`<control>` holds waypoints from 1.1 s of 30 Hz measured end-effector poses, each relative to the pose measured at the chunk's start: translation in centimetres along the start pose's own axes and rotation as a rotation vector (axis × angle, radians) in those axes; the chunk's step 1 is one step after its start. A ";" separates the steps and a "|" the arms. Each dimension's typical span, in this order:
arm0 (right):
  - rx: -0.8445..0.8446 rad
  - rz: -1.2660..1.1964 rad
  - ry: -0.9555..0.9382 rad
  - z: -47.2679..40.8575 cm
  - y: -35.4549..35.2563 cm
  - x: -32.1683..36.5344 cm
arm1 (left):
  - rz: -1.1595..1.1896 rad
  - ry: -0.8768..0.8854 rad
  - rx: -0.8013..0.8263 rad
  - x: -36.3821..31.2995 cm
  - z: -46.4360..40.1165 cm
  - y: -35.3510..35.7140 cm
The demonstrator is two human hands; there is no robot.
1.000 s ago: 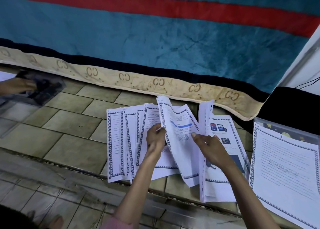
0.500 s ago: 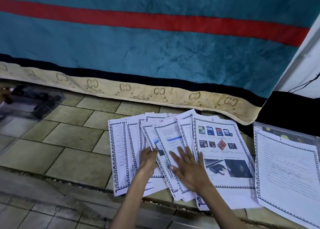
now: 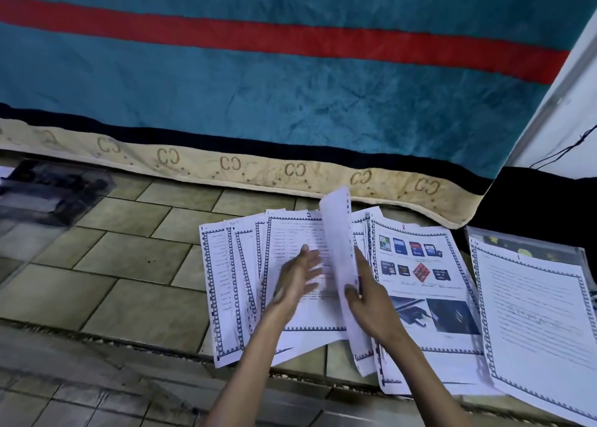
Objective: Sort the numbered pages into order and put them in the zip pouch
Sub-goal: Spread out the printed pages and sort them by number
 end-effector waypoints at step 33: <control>0.169 0.421 -0.147 0.1 6.4 -0.6 | 0.081 -0.023 -0.296 1.1 0.5 -9.8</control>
Point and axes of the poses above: each hand's wrist, its own z-axis away from the middle knuckle, its own y-axis out of the palm, x = y × z, the point moved 7 cm from there along -z, towards the middle knuckle, and after that the axes turned 3 degrees about -x, right-handed, at the moved point
